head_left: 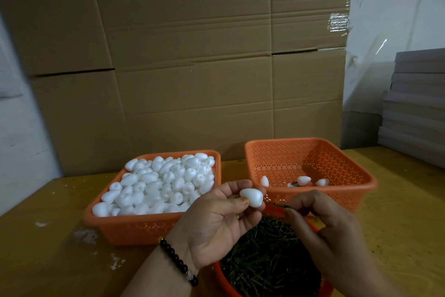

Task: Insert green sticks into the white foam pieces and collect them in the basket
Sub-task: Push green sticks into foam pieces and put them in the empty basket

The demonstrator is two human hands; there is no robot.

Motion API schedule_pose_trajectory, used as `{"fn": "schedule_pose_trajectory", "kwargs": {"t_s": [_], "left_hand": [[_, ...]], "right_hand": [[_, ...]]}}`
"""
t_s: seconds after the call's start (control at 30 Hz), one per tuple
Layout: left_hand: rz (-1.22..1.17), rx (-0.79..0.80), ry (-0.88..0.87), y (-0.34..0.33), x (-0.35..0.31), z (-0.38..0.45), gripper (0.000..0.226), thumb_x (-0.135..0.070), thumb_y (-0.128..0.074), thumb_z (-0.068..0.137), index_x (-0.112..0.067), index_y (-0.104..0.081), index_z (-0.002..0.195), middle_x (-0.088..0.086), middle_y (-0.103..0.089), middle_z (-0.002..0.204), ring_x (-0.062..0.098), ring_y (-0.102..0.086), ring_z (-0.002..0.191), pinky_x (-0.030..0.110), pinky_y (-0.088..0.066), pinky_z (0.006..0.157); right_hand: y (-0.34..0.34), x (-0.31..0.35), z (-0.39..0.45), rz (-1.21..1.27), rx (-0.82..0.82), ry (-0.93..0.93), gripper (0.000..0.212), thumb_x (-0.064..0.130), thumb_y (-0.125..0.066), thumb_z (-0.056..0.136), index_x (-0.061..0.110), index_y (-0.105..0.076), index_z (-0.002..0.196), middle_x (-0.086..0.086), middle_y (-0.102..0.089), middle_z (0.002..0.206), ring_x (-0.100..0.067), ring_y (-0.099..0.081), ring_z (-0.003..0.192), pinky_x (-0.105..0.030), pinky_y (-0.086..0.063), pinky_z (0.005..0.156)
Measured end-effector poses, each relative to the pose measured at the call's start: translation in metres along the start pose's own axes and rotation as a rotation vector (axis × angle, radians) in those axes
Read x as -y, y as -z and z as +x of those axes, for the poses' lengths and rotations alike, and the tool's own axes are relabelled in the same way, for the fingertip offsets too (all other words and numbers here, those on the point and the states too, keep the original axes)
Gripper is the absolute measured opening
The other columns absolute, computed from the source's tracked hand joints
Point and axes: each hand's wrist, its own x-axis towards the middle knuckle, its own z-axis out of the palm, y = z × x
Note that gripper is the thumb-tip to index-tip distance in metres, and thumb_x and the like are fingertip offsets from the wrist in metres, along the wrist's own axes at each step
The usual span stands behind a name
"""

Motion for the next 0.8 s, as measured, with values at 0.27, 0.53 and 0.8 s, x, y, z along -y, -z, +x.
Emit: {"fn": "schedule_pose_trajectory", "kwargs": {"t_s": [0.27,0.53,0.8], "left_hand": [[0.004,0.013,0.006,-0.0047,0.0005,-0.0024,0.028,0.009,-0.055,0.077,0.0,-0.061,0.103,0.025,-0.067,0.107,0.027,-0.067,0.081,0.032,-0.059,0.069],[-0.013,0.021,0.026,-0.0064,0.0006,-0.0025,0.032,0.009,-0.055,0.079,0.003,-0.056,0.11,0.026,-0.066,0.109,0.034,-0.069,0.091,0.038,-0.059,0.072],[-0.005,0.018,0.033,-0.0081,0.0069,-0.0008,0.031,0.012,-0.056,0.077,0.004,-0.058,0.107,0.027,-0.066,0.11,0.03,-0.069,0.091,0.037,-0.059,0.072]], "right_hand": [[0.0001,-0.0003,-0.0008,-0.069,-0.022,0.046,0.015,0.011,-0.071,0.072,0.021,-0.064,0.082,0.014,-0.063,0.082,0.002,-0.06,0.079,-0.008,-0.044,0.07],[0.0,-0.0023,-0.002,-0.172,-0.023,0.079,0.016,0.004,-0.078,0.075,0.016,-0.067,0.08,0.01,-0.066,0.084,-0.01,-0.064,0.077,-0.035,-0.053,0.064],[-0.0019,-0.0014,-0.0026,-0.234,-0.022,0.145,0.018,0.028,-0.058,0.083,0.014,-0.068,0.078,0.011,-0.066,0.085,-0.007,-0.06,0.082,-0.03,-0.049,0.071]]}}
